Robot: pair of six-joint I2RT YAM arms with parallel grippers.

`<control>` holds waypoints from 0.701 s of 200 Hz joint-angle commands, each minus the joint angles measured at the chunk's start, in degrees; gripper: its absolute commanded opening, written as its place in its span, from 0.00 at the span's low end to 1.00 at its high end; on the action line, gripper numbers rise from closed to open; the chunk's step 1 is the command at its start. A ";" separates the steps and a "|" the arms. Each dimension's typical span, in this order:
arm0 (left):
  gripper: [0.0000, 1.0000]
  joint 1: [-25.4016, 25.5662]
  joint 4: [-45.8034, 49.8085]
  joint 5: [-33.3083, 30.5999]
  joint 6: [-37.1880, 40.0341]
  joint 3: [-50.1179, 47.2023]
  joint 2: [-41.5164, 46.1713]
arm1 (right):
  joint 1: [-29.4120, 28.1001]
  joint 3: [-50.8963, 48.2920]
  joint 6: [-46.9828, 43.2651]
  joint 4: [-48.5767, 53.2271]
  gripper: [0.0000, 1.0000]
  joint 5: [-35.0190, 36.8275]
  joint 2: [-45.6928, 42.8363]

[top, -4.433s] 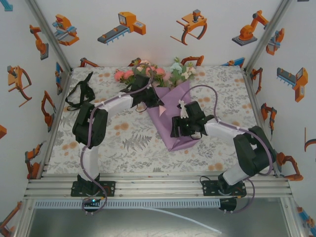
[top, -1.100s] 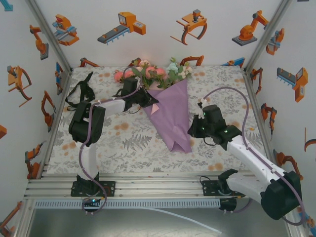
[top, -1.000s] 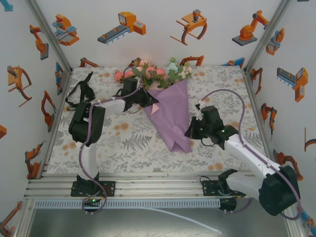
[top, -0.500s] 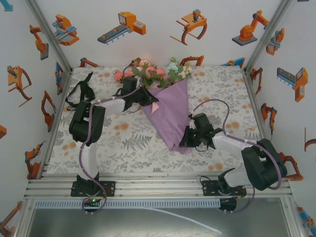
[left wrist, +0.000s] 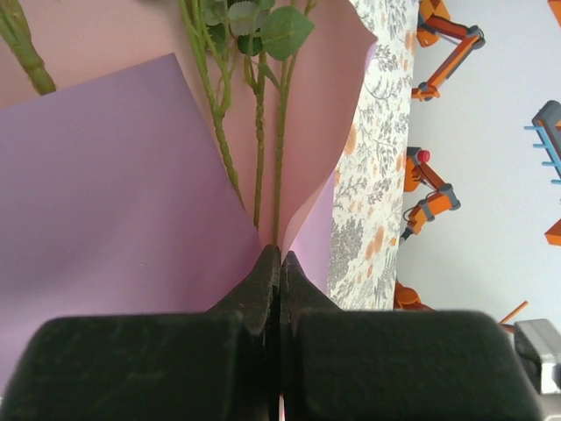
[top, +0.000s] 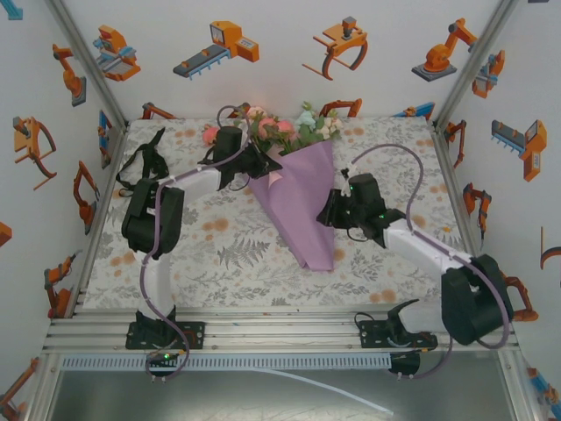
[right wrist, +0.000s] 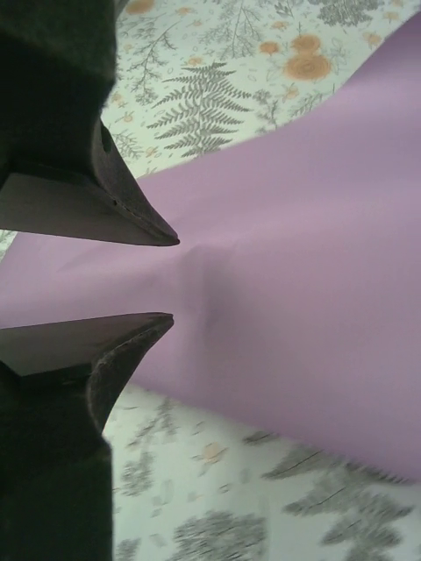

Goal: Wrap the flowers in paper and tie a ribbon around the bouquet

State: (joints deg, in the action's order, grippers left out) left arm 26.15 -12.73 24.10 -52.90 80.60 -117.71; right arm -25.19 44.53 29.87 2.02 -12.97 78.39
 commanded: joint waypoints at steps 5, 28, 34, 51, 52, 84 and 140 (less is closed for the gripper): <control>0.00 -0.24 1.33 -1.22 3.78 3.77 -1.95 | -0.17 3.36 -2.32 -2.52 0.37 -5.09 6.68; 0.00 -0.31 4.95 -2.39 5.47 6.85 -3.88 | -0.22 1.82 -0.56 -7.85 0.37 -6.49 10.31; 0.00 -0.31 5.45 -2.64 5.61 7.19 -4.36 | -0.24 1.46 -0.26 -8.36 0.37 -6.42 11.22; 0.00 -0.25 7.01 -4.65 6.01 7.76 -5.22 | -0.35 0.55 -0.12 -9.55 0.37 -7.02 13.24; 0.00 -0.24 7.10 -4.75 6.03 7.83 -5.28 | -0.32 0.51 -0.14 -9.61 0.37 -7.00 13.35; 0.12 -0.29 7.12 -4.90 7.04 7.59 -4.77 | -0.30 -0.93 0.05 -12.38 0.37 -5.76 15.91; 0.50 1.69 8.58 -8.37 6.86 -4.43 13.23 | -0.30 0.63 1.40 -12.53 0.38 -0.77 18.55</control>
State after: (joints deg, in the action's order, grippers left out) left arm 26.28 -5.10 18.83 -46.65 81.65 -116.03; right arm -25.43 44.62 30.50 -10.39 -18.61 95.79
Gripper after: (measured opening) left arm 0.483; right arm 0.371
